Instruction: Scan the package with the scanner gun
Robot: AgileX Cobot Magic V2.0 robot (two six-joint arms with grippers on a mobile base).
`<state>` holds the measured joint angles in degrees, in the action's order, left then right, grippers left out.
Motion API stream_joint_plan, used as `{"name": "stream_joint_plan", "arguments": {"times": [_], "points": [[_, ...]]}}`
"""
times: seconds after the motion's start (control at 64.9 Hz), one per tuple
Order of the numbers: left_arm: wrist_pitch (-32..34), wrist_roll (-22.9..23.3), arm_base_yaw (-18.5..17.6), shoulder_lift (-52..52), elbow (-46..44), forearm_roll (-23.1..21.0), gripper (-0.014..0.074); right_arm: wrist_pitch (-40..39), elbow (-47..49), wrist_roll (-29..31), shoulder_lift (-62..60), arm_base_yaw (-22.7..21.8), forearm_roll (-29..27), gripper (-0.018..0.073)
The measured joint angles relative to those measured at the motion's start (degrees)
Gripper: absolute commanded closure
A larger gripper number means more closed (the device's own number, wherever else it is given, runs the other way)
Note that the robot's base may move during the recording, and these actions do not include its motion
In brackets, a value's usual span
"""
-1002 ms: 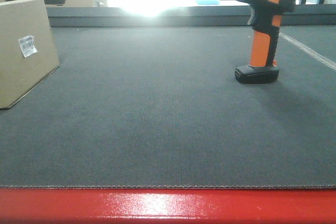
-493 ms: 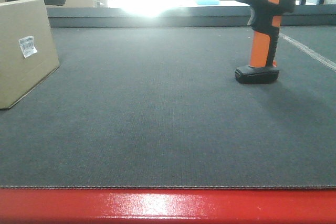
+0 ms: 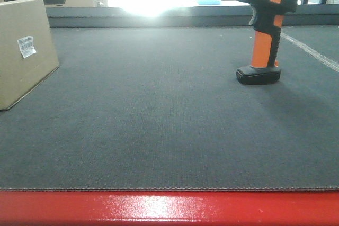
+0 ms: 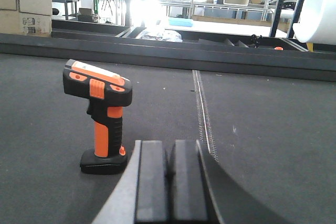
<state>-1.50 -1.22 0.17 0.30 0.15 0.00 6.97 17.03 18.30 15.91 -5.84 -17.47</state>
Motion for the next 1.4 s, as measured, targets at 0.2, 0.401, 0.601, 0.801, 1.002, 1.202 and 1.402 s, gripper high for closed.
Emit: {"name": "stream_joint_plan", "arguments": {"times": [0.2, 0.401, 0.601, 0.801, 1.002, 1.202, 1.402], "points": [[0.00, 0.00, 0.00, 0.00, 0.00, 0.00, 0.0707, 0.00, 0.00, 0.00, 0.00, 0.00, 0.00, 0.0713], [0.00, 0.00, 0.00, 0.00, 0.00, 0.00, 0.0707, 0.00, 0.00, 0.00, 0.00, 0.00, 0.00, 0.0713], [0.00, 0.00, 0.00, 0.00, 0.00, 0.00, 0.0707, 0.00, -0.11, -4.50, 0.00, 0.00, 4.36, 0.0713], [0.00, 0.00, 0.00, 0.00, 0.00, 0.00, 0.0707, -0.11, -4.27, -13.01, -4.38, 0.00, 10.48, 0.0713], [0.00, 0.00, 0.00, 0.00, 0.00, 0.00, 0.0707, -0.11, -13.49, -13.76, -14.61, 0.00, 9.50, 0.0713], [0.11, 0.00, 0.00, 0.00, 0.00, 0.00, 0.0707, -0.31, -17.03, -13.91, -15.52, -0.02, 7.04, 0.0713], [0.11, 0.00, 0.00, 0.00, 0.00, 0.00, 0.0707, -2.14, -17.03, -13.91, -15.69, -0.02, 8.05, 0.0713]]}}
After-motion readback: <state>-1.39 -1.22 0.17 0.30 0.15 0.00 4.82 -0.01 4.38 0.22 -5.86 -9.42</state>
